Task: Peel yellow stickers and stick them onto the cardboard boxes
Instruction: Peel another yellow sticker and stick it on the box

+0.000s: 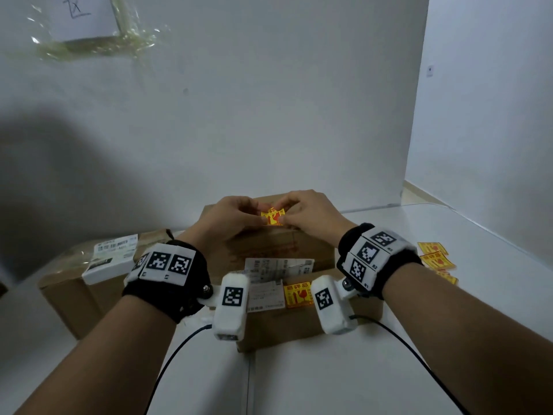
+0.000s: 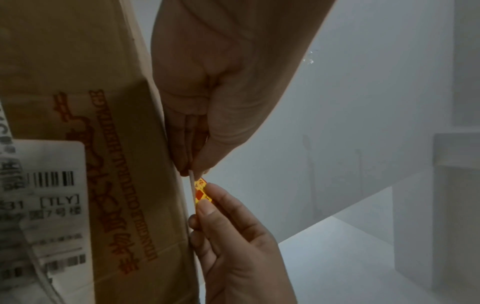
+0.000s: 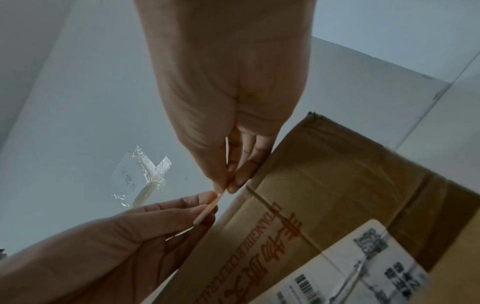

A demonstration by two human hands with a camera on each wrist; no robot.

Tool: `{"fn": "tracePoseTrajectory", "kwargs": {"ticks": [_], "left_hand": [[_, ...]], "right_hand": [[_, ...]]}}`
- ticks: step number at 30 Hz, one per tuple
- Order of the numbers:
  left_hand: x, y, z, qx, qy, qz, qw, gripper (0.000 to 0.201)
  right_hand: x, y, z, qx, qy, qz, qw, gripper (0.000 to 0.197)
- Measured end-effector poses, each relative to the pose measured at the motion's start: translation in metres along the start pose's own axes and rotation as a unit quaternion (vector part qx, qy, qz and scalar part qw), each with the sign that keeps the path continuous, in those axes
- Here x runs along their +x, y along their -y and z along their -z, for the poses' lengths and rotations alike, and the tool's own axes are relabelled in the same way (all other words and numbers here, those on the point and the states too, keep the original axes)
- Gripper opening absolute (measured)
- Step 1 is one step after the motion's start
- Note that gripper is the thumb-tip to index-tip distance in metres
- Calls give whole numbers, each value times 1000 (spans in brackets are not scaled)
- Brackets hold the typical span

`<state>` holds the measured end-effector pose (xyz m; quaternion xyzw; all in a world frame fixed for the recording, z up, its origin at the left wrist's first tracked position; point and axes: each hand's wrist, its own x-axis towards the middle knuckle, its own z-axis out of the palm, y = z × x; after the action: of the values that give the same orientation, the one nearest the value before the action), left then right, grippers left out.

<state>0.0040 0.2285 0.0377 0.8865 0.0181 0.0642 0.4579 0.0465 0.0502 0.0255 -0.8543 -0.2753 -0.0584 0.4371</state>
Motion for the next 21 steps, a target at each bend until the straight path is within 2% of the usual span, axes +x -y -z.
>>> {"fn": "tracePoseTrajectory", "kwargs": {"ticks": [9,21], "left_hand": [[-4,7,-12,14,-47,-44,998,12],[-9,6,-19,39,-78,-45,995,17]], "right_hand": [[1,-5,-1,-21,-1,11,1000,25],[0,-5,-3,-26,7,15,1000,25]]}}
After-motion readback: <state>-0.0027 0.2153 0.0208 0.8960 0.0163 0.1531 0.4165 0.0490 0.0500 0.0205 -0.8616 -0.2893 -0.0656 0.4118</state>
